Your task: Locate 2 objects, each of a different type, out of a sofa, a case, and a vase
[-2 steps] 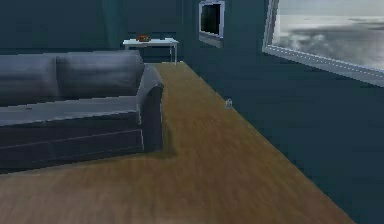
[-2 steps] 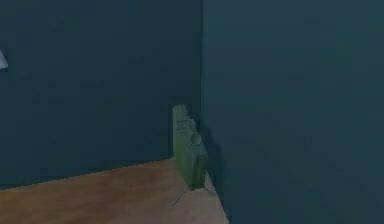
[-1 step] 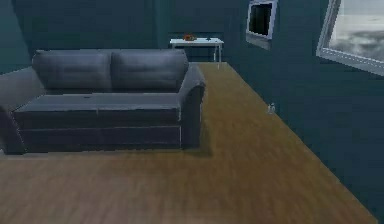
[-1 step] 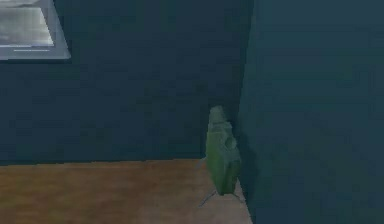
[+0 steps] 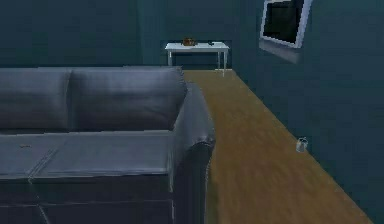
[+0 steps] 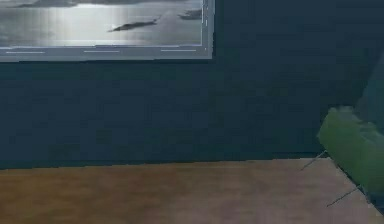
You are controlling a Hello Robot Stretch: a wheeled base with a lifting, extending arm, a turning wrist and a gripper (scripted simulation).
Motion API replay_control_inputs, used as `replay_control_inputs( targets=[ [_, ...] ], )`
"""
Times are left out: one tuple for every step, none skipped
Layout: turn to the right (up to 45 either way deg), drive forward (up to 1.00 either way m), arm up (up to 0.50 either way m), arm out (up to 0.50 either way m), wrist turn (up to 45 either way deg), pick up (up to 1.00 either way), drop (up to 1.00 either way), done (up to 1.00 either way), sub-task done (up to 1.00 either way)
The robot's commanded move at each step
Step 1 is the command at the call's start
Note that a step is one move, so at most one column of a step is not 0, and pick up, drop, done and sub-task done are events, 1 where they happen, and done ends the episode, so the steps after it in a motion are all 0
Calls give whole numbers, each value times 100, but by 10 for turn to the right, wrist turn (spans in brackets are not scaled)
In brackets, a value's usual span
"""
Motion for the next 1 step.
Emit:
replay_control_inputs(
  targets=[
    [-90, 0, 0, 0, 0, 0, 0, 0, 0]
  ],
)
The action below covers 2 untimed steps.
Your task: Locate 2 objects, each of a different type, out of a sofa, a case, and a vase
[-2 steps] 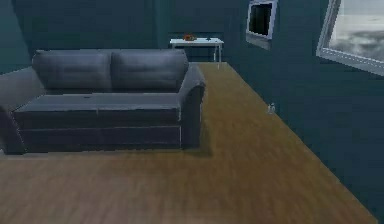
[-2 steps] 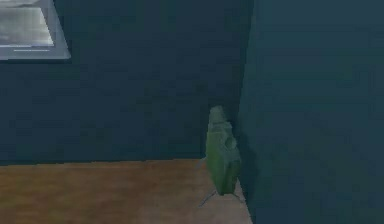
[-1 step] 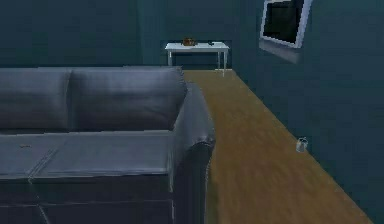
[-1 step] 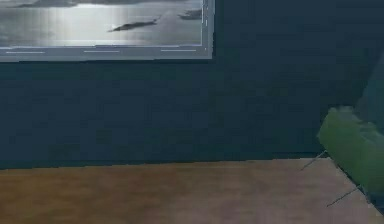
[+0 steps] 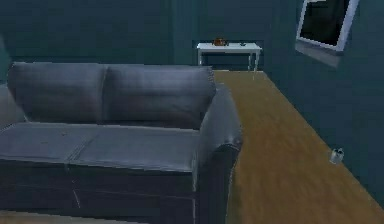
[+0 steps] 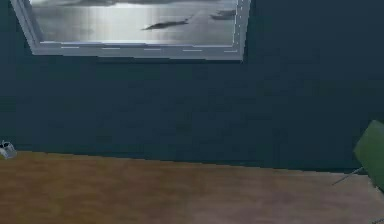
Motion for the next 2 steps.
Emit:
replay_control_inputs(
  targets=[
    [0, 35, 0, 0, 0, 0, 0, 0, 0],
    [-300, 0, 0, 0, 0, 0, 0, 0, 0]
  ],
)
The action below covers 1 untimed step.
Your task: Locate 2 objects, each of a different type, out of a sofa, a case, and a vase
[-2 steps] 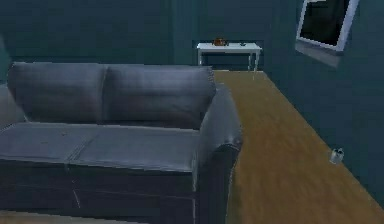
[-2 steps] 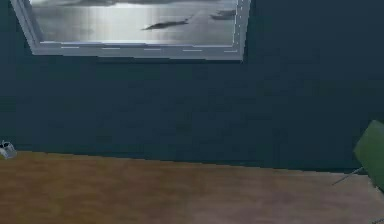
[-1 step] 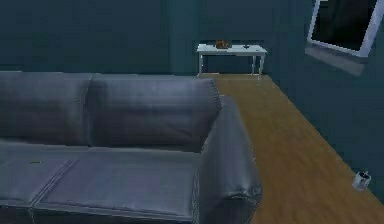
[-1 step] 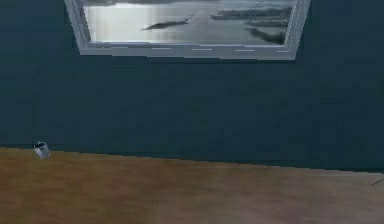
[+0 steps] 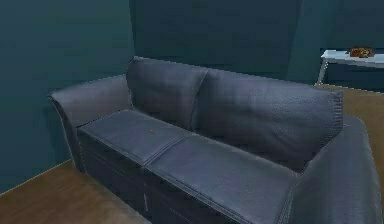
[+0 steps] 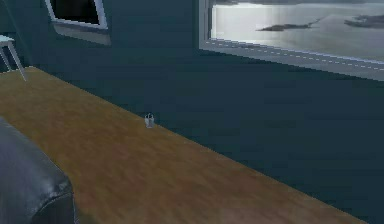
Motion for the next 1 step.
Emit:
replay_control_inputs(
  targets=[
    [0, 0, 0, 0, 0, 0, 0, 100, 0]
  ],
)
